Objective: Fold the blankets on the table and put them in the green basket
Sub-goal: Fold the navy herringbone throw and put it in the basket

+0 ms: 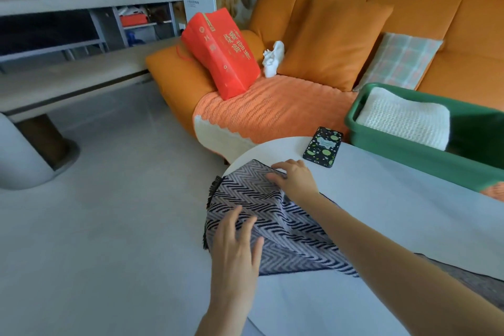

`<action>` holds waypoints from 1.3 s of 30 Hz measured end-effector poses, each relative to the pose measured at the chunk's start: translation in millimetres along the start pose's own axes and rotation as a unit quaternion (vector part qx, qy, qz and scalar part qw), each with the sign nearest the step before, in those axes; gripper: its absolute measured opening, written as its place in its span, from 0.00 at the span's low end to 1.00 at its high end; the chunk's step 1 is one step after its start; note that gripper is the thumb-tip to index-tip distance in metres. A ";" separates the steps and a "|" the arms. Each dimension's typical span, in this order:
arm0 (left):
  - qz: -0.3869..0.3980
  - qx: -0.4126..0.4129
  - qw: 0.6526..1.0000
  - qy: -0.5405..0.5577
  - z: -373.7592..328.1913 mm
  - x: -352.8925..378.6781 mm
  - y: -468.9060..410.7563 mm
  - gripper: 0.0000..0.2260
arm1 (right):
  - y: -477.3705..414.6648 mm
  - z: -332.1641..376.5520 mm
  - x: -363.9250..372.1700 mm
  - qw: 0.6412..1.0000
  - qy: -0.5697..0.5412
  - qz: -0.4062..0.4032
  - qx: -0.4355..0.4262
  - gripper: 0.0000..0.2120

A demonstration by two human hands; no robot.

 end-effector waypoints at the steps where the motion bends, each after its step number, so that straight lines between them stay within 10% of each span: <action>1: 0.026 0.002 1.000 -0.011 -0.7 6.9 3.4 0.19 | -5.7 4.9 2.6 1.000 -0.021 0.001 0.011 0.23; 7: 0.097 0.031 0.992 -0.072 13.3 30.2 7.2 0.24 | -33.6 21.4 21.5 0.995 0.026 0.059 0.072 0.22; 13: 0.124 0.077 0.983 -0.108 23.2 28.6 7.1 0.26 | -48.7 25.9 -13.3 0.968 -0.235 -0.066 0.057 0.06; 20: 0.158 0.098 0.975 -0.124 30.0 24.3 0.2 0.23 | -50.7 21.7 14.1 1.000 -0.012 0.008 -0.001 0.20; 32: 0.113 0.108 0.988 0.019 8.9 12.3 -6.3 0.20 | 80.9 -36.7 -53.8 0.992 -0.102 -0.055 -0.059 0.06; 39: 0.111 0.160 0.971 0.138 -85.7 27.3 23.3 0.10 | 199.5 -174.3 -89.5 0.992 -0.027 -0.031 0.118 0.11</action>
Point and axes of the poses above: each hand's wrist, its own y-axis away from the middle knuckle, its own x-axis out of the palm, z = x × y, the point moved 8 cm from there along -y, towards the middle knuckle, and after that the axes turned 7 degrees about y, right-handed, at the moved point
